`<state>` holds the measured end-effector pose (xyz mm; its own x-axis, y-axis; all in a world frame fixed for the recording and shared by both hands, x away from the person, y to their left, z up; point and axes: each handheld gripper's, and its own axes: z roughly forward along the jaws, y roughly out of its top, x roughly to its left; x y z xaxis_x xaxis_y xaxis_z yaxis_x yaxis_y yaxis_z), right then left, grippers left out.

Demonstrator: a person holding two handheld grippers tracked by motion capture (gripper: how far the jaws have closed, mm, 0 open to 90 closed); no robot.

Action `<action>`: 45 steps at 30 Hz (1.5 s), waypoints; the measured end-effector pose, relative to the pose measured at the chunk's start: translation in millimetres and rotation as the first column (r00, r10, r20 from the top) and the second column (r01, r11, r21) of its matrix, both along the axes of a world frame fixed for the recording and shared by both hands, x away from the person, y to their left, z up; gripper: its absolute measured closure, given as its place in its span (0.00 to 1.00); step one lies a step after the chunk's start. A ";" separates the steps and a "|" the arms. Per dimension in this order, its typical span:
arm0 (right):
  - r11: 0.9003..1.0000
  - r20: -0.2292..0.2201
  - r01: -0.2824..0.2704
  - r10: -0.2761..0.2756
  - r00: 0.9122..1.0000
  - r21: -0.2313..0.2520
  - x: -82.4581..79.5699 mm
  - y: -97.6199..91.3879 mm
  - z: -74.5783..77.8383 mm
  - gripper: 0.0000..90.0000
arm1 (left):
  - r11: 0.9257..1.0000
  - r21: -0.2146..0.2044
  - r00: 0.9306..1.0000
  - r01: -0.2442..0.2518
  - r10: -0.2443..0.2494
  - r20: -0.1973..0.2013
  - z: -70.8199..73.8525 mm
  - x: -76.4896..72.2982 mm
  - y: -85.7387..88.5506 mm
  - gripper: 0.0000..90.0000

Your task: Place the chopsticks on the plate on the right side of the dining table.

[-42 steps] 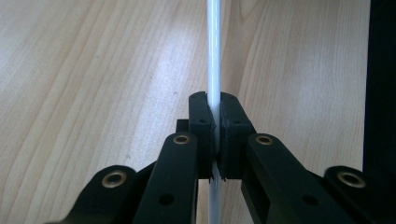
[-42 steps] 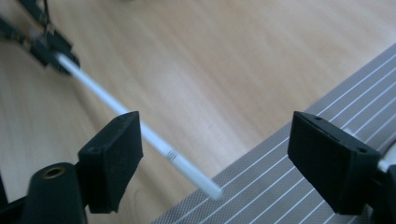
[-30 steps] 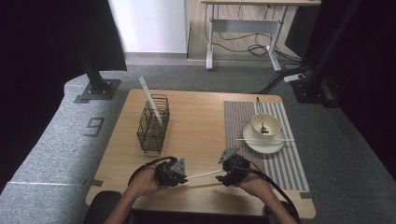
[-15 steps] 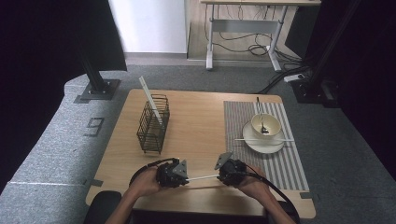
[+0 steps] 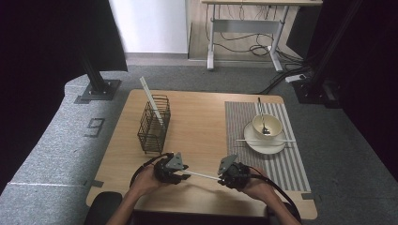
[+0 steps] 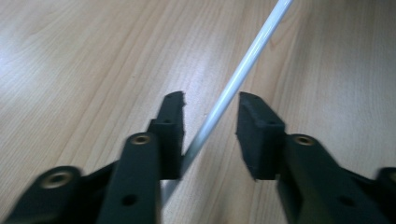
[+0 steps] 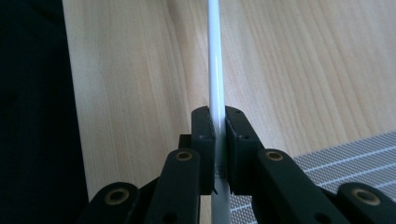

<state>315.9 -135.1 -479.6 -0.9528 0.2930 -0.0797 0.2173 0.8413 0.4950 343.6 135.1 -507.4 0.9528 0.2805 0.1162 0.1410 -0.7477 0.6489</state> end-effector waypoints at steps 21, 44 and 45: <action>0.982 0.023 0.161 -0.164 0.986 0.101 2.6 -42.9 19.6 0.92 | 0.940 -0.164 0.947 -0.300 0.273 -0.167 -21.5 11.0 12.4 0.00; 0.921 0.055 0.354 -0.367 0.928 0.165 14.1 -91.3 32.4 0.92 | 0.952 -0.033 0.947 -0.304 0.299 -0.116 -48.0 18.6 0.2 0.00; 0.915 0.055 0.367 -0.380 0.923 0.167 15.0 -94.0 32.0 0.92 | 0.952 -0.033 0.947 -0.304 0.299 -0.116 -48.1 18.6 0.2 0.00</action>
